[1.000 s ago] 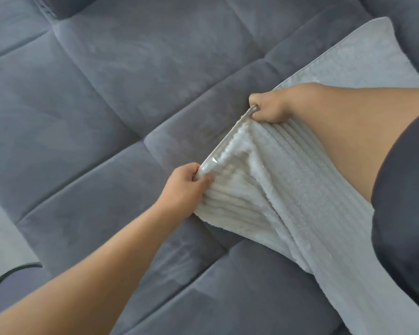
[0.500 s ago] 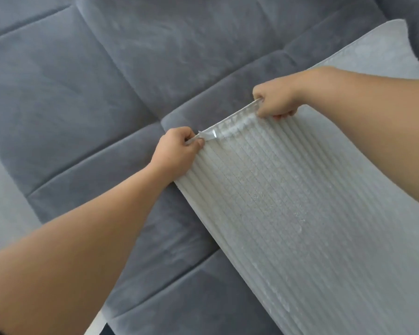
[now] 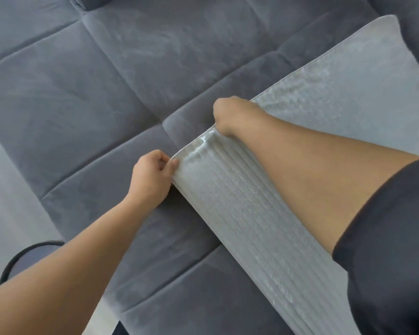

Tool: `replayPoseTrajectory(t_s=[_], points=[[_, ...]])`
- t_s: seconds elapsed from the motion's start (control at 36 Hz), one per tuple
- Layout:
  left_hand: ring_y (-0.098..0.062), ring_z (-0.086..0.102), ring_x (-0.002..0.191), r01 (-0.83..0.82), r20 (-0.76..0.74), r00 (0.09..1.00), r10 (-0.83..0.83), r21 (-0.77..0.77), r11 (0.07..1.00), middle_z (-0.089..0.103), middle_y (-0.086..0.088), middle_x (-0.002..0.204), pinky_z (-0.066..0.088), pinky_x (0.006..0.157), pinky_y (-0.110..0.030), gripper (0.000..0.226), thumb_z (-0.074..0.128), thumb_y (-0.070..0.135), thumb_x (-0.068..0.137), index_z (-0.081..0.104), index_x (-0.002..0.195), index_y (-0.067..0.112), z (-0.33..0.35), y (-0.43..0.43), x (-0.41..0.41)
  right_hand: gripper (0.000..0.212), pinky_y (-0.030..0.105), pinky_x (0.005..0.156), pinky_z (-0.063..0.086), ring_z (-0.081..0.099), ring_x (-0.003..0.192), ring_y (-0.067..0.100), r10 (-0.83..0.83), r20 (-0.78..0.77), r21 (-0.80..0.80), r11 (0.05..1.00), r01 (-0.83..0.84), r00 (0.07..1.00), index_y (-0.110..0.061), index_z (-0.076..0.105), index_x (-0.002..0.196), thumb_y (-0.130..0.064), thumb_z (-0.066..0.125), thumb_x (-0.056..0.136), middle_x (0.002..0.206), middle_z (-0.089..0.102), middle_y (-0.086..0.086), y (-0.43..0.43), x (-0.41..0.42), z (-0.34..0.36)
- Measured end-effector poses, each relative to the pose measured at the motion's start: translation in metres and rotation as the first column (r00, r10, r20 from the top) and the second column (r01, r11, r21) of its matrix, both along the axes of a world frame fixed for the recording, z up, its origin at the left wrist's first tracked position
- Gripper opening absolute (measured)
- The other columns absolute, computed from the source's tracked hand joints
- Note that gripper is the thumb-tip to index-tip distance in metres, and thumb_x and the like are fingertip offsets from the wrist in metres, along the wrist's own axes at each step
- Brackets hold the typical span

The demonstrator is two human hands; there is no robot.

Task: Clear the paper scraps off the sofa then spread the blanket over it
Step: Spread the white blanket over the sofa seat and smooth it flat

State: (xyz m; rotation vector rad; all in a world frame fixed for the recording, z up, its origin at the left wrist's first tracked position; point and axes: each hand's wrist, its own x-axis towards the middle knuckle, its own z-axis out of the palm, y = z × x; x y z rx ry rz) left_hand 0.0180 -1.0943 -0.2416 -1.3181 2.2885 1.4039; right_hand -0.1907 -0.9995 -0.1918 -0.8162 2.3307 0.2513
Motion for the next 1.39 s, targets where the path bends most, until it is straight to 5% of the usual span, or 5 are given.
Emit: replayPoseTrajectory(t_s=[0.36, 0.5, 0.67, 1.22, 1.39], points=[[-0.036, 0.052, 0.107, 0.294, 0.043, 0.929, -0.368, -0.691, 0.660, 0.058, -0.009, 0.120, 0.037, 0.085, -0.043, 0.043, 0.057, -0.011, 0.076, 0.064, 0.112, 0.012, 0.028, 0.068, -0.021, 0.028, 0.045, 0.076, 0.048, 0.056, 0.097, 0.034, -0.458, -0.141, -0.825, 0.544, 0.151, 0.878, -0.008, 0.064, 0.116, -0.016, 0.062, 0.089, 0.109, 0.062, 0.011, 0.089, 0.075, -0.010], [-0.028, 0.037, 0.146, 0.509, -0.081, 0.706, -0.704, -0.634, 0.583, 0.045, -0.006, 0.157, 0.033, 0.113, -0.048, 0.036, 0.059, 0.024, 0.097, 0.059, 0.132, 0.018, 0.027, 0.138, -0.075, 0.054, 0.051, 0.103, 0.045, 0.040, 0.139, 0.035, -0.517, -0.238, -0.592, 0.749, 0.299, 0.822, -0.013, 0.049, 0.145, -0.030, 0.061, 0.096, 0.152, 0.043, 0.015, 0.222, 0.109, -0.035], [-0.022, -0.009, 0.158, 0.795, 0.269, 0.525, -0.807, -0.492, 0.354, -0.002, 0.003, 0.172, -0.005, 0.125, -0.058, 0.067, 0.023, 0.064, 0.101, 0.012, 0.162, 0.039, -0.012, 0.180, -0.109, 0.069, 0.056, 0.122, 0.018, 0.016, 0.154, 0.036, -0.600, -0.282, -0.490, 0.761, 0.425, 0.749, -0.022, 0.032, 0.159, -0.058, 0.043, 0.101, 0.168, 0.020, 0.012, 0.314, 0.146, -0.065], [-0.017, -0.026, 0.153, 0.782, 0.358, 0.573, -0.737, -0.510, 0.360, -0.023, 0.003, 0.169, -0.008, 0.124, -0.058, 0.066, 0.026, 0.036, 0.106, -0.009, 0.161, 0.033, 0.015, 0.223, -0.095, 0.068, 0.054, 0.125, 0.002, -0.006, 0.157, 0.027, -0.789, -0.130, -0.577, 0.553, 0.601, 0.600, -0.028, 0.015, 0.163, -0.049, 0.041, 0.103, 0.171, 0.007, 0.007, 0.339, 0.156, -0.050], [-0.017, -0.021, 0.155, 0.847, 0.138, 0.269, -0.953, -0.505, 0.166, -0.015, 0.004, 0.171, -0.008, 0.125, -0.053, 0.070, 0.034, 0.046, 0.103, 0.001, 0.162, 0.029, 0.031, 0.318, -0.034, 0.069, 0.053, 0.125, -0.004, -0.011, 0.157, 0.027, -0.883, -0.240, -0.419, 0.470, 0.777, 0.405, -0.023, 0.008, 0.163, -0.054, 0.026, 0.105, 0.171, 0.000, 0.005, 0.413, 0.186, -0.055]])
